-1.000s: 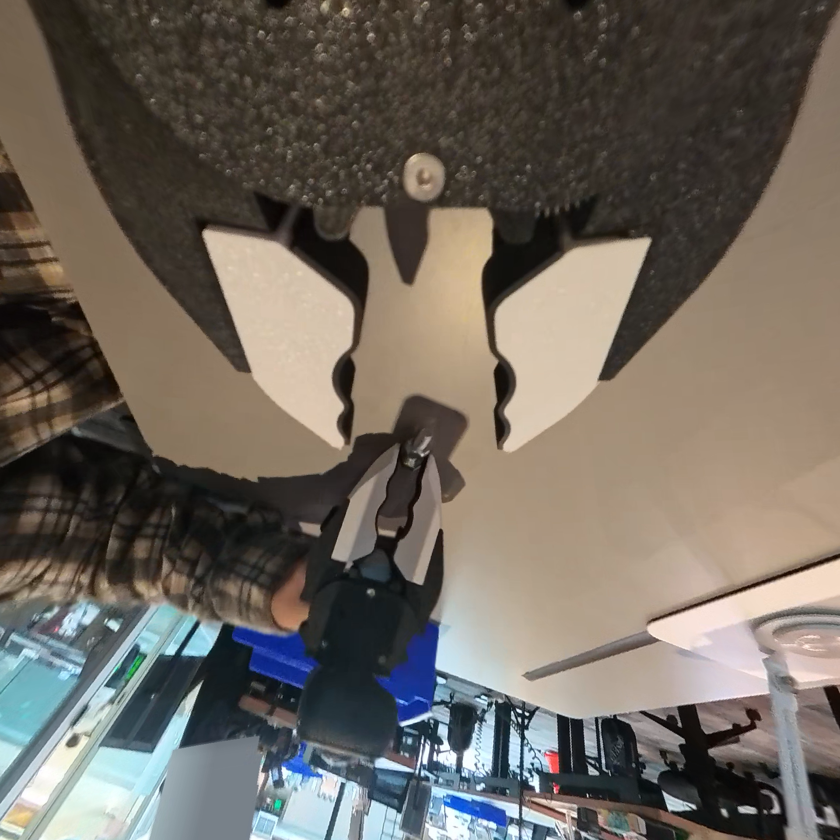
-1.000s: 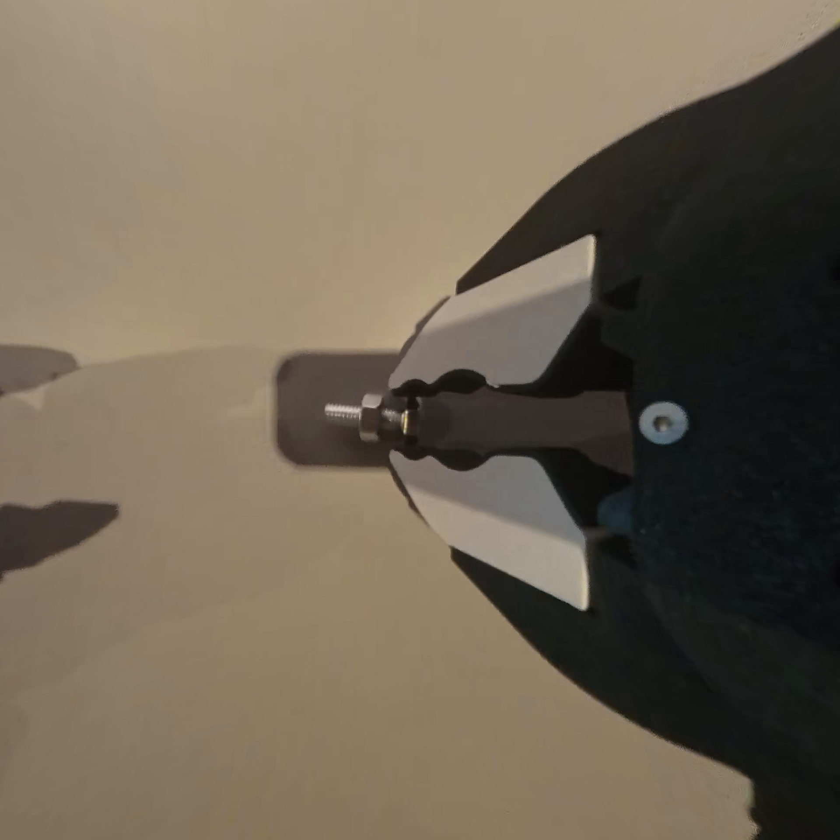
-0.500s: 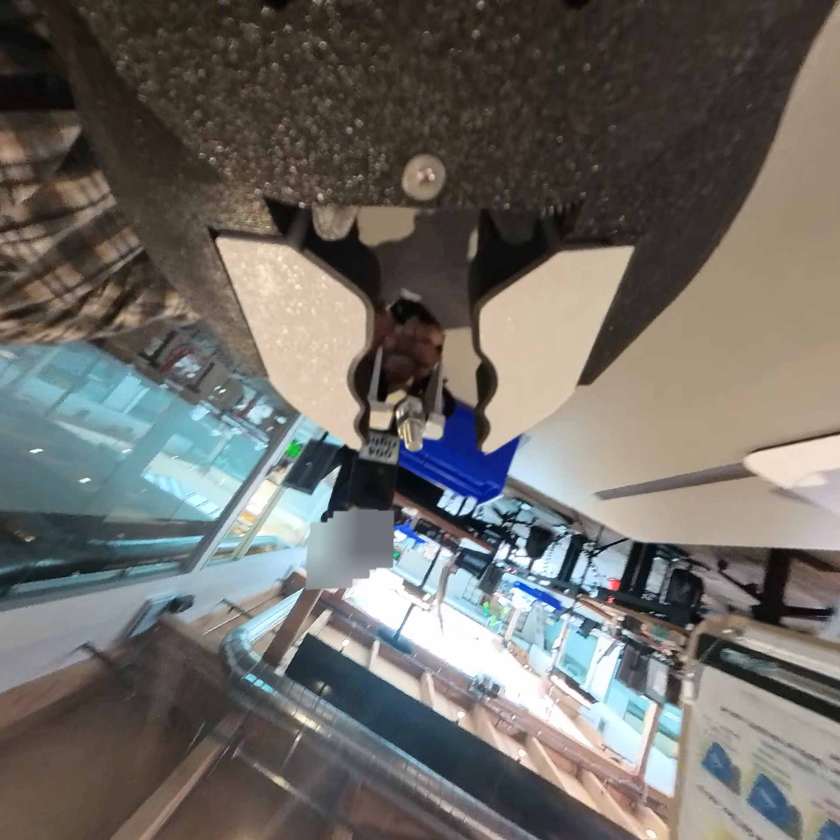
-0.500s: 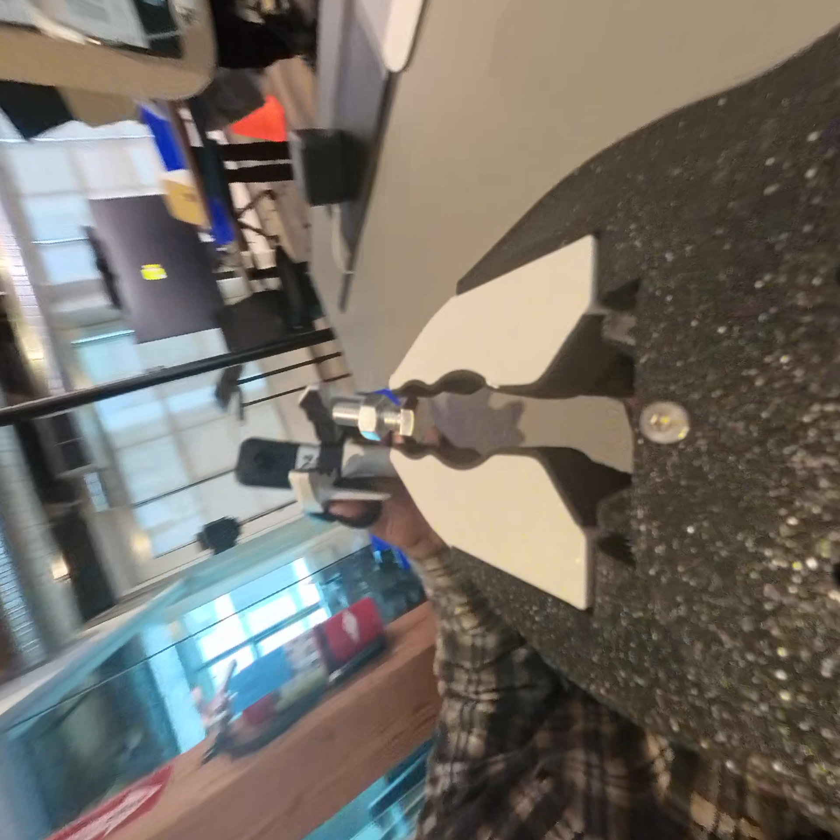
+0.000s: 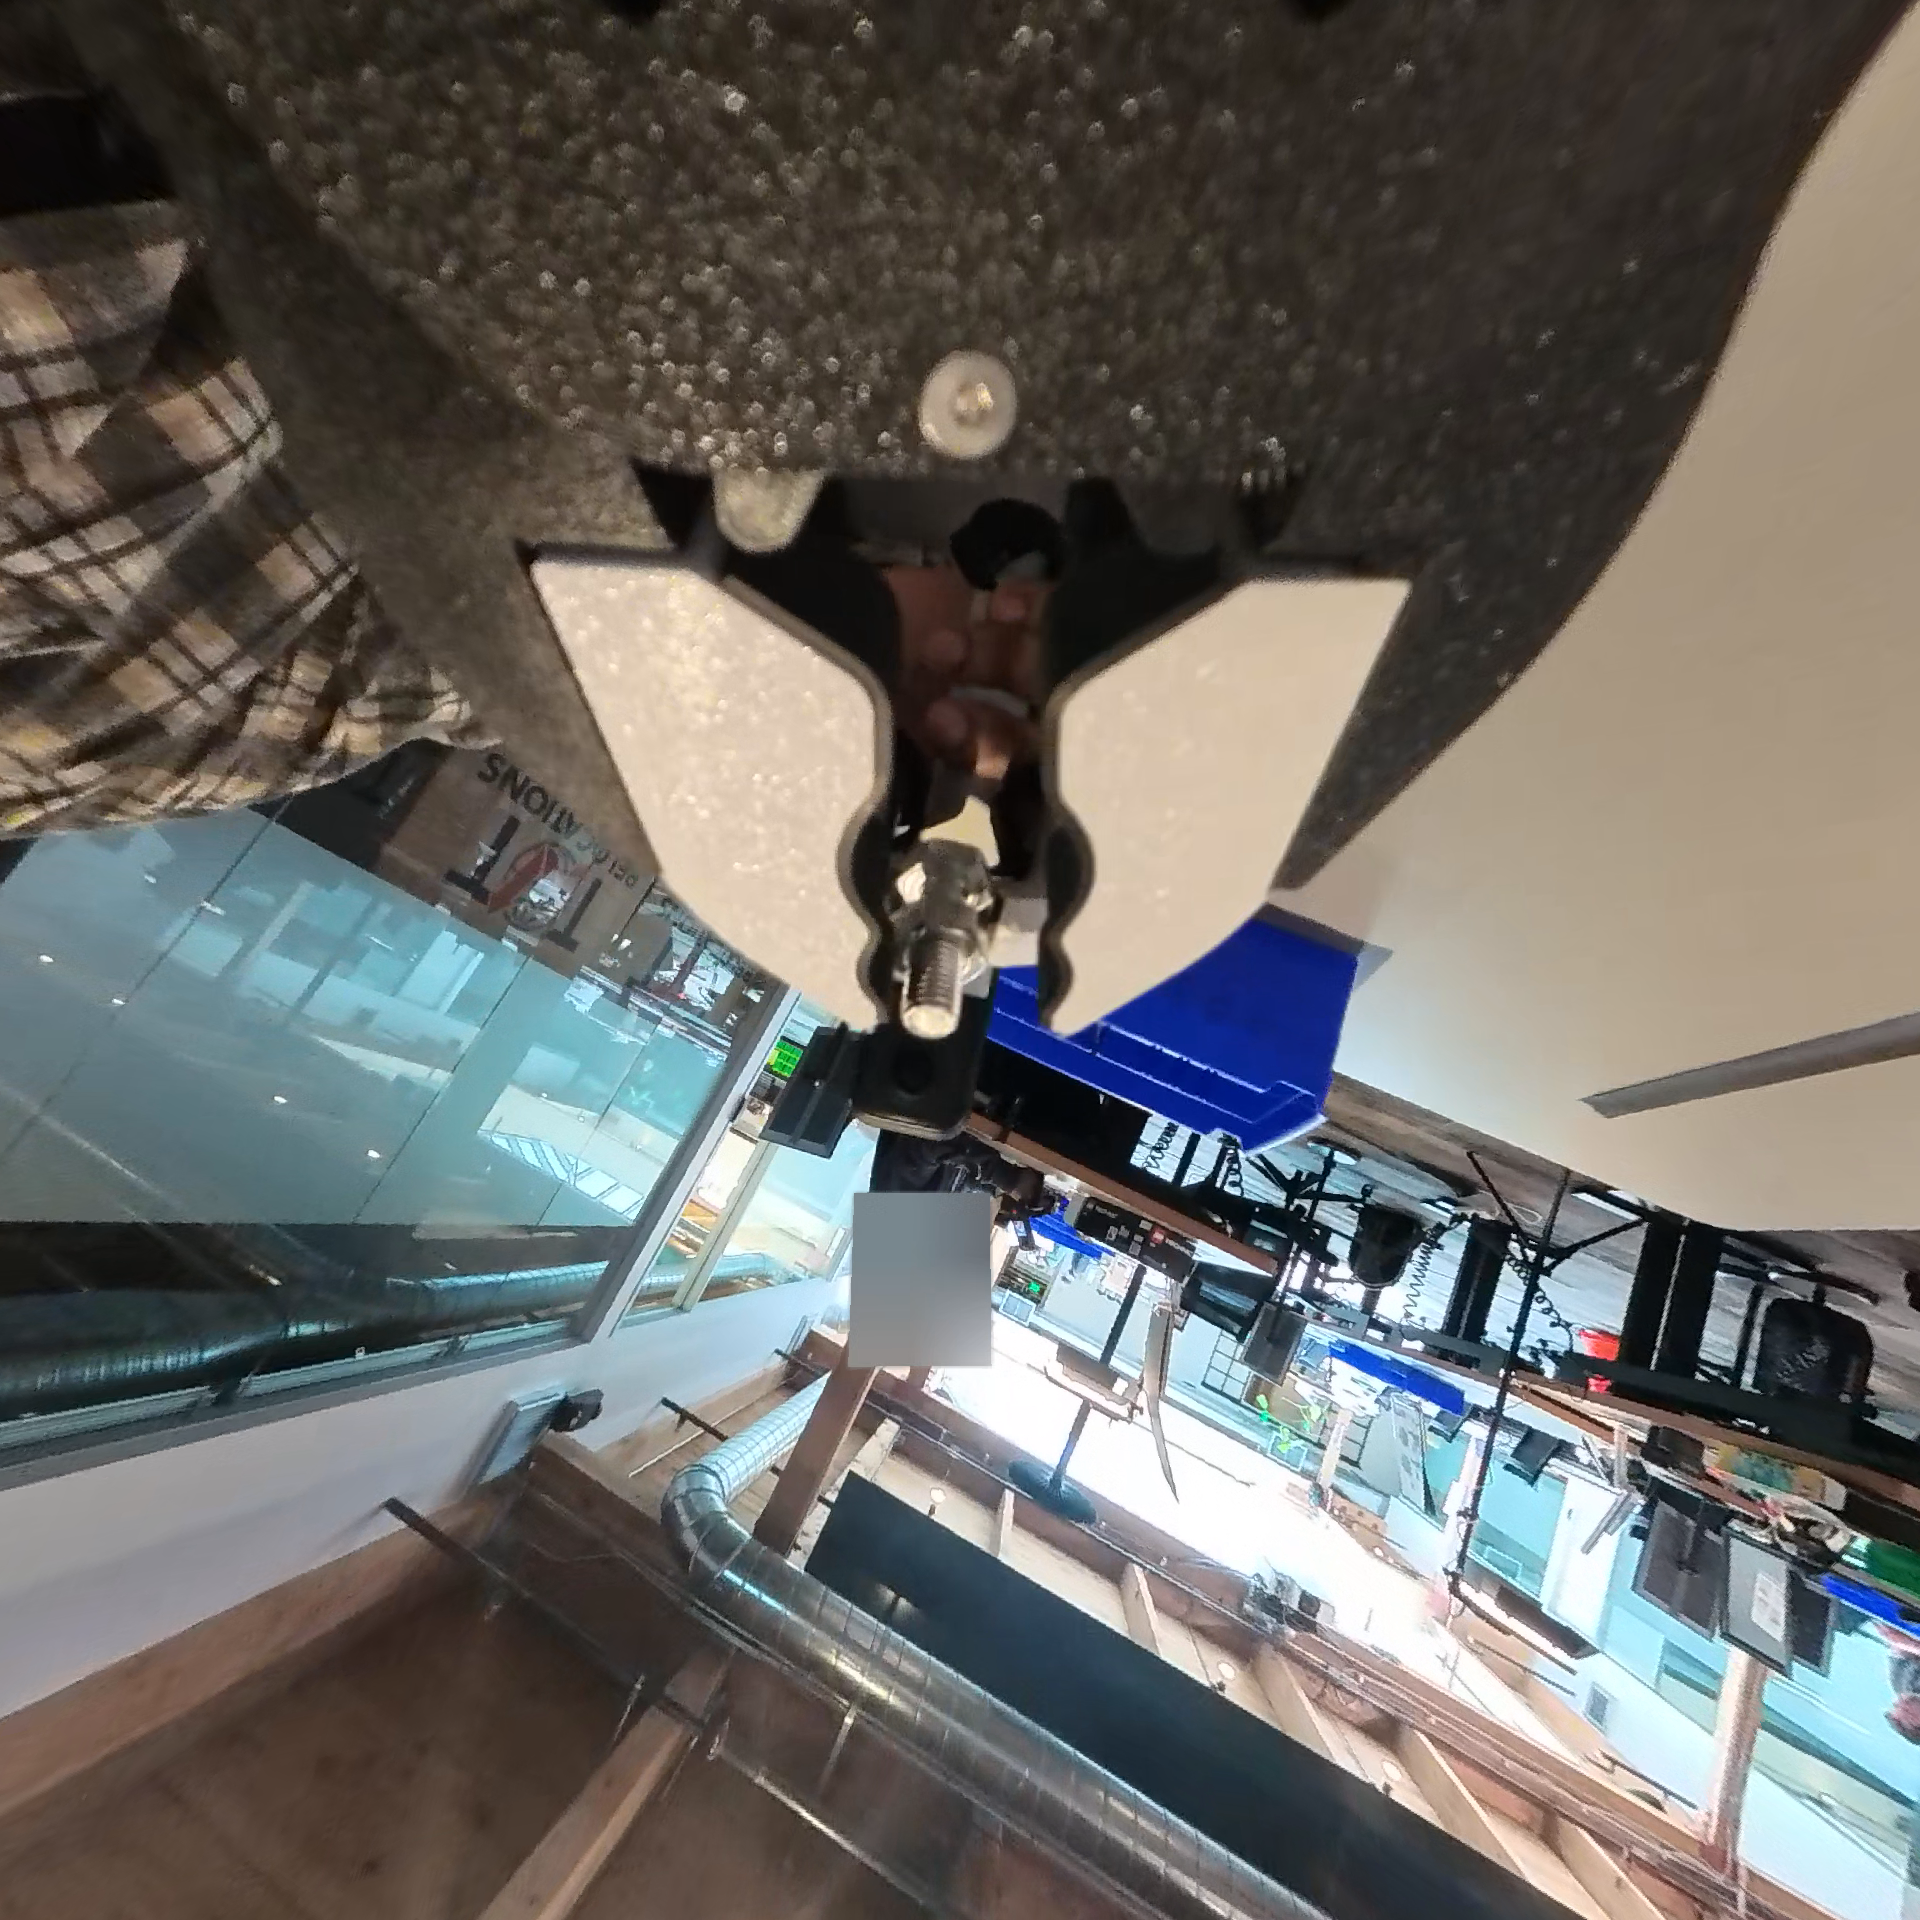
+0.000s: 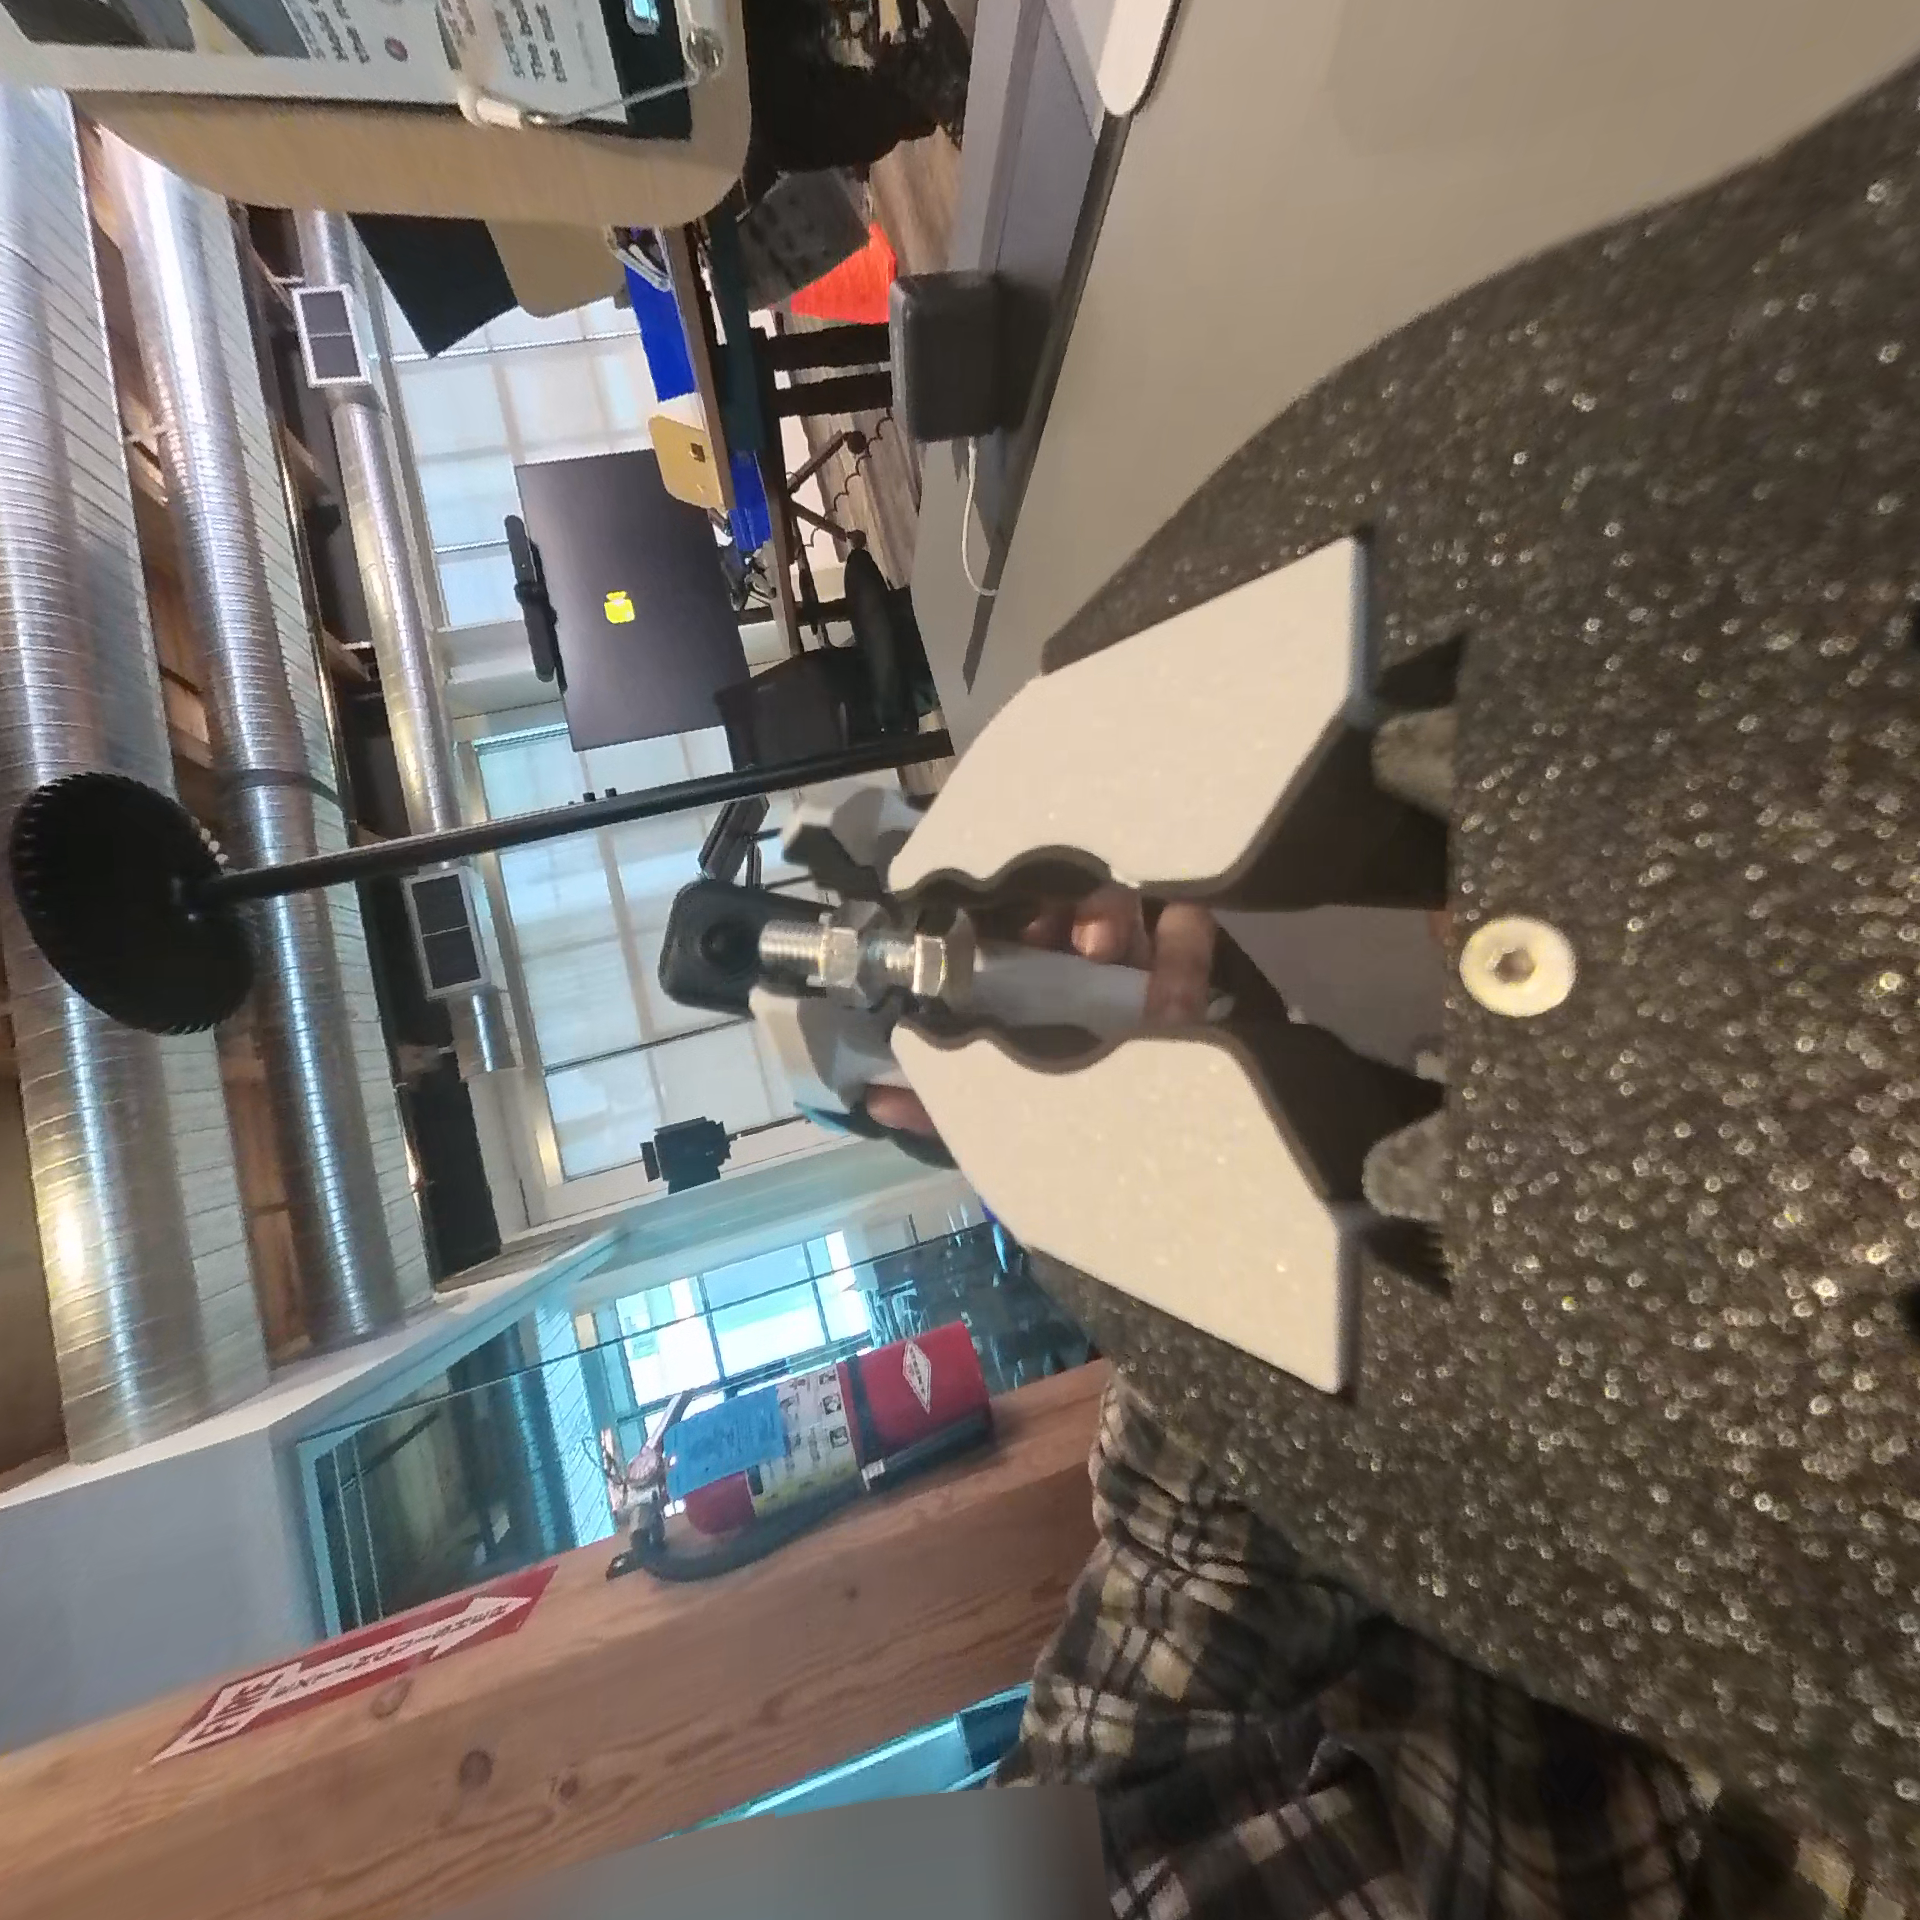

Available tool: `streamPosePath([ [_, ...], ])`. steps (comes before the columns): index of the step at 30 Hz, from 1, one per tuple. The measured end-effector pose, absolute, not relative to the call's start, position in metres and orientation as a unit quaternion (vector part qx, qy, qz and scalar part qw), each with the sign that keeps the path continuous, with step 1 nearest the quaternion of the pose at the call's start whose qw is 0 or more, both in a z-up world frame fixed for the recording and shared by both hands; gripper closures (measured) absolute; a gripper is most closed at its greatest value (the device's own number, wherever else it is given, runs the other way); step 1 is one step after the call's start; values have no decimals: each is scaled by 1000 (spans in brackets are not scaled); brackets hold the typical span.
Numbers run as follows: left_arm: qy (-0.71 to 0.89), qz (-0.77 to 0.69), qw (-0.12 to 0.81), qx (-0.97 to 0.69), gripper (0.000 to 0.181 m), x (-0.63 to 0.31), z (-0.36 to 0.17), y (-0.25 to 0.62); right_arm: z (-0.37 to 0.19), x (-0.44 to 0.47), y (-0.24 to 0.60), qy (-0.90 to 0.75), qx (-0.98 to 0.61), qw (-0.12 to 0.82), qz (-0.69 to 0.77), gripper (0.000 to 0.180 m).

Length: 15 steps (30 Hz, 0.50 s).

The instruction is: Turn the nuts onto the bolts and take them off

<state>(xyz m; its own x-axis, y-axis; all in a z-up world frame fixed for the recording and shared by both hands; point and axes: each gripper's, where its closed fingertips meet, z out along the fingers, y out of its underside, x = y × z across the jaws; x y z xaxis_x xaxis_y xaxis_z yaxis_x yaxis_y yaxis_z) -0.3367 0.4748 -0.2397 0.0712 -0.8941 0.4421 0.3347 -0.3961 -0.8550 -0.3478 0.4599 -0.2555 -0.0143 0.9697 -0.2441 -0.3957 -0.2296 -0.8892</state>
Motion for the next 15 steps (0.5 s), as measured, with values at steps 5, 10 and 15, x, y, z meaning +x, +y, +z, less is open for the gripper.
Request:
streamPosePath([
  [5, 298, -598, 502, -549, 171, -336, -241, 467, -260, -351, 459, -326, -459, 524, 639, 161],
  [10, 362, -504, 530, -578, 172, -336, -258, 470, -279, -335, 475, -378, -518, 503, 580, 141],
  [15, 422, -437, 473, -638, 172, -334, -331, 481, -289, -281, 505, -365, -551, 541, 521, 145],
])
